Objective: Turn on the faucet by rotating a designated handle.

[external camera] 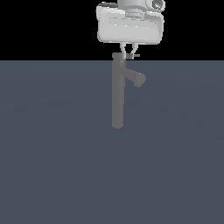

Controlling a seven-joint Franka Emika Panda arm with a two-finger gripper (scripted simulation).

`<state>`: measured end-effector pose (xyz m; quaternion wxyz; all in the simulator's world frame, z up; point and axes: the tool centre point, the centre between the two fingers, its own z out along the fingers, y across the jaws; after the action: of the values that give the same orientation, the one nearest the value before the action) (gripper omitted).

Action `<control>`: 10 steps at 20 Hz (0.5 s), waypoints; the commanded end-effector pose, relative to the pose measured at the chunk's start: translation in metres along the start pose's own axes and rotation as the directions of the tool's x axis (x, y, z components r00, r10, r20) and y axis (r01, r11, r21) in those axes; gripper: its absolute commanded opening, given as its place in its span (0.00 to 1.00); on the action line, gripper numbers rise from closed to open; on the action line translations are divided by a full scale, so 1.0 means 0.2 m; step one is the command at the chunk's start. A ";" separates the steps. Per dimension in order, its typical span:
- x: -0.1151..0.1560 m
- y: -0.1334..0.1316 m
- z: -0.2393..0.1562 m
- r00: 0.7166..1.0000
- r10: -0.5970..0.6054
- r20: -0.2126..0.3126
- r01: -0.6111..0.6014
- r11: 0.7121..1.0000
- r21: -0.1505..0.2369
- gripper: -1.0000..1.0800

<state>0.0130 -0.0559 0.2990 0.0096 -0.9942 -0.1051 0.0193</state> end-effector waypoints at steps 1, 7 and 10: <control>0.08 0.05 -0.01 1.000 0.007 -0.023 -0.007 1.000 -0.011 0.00; 0.16 0.13 -0.01 0.999 0.022 -0.031 -0.022 1.000 -0.017 0.00; 0.19 0.17 -0.02 0.999 0.029 -0.035 -0.030 0.999 -0.020 0.00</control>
<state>0.0399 -0.0905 0.3010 0.0022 -0.9963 -0.0847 0.0149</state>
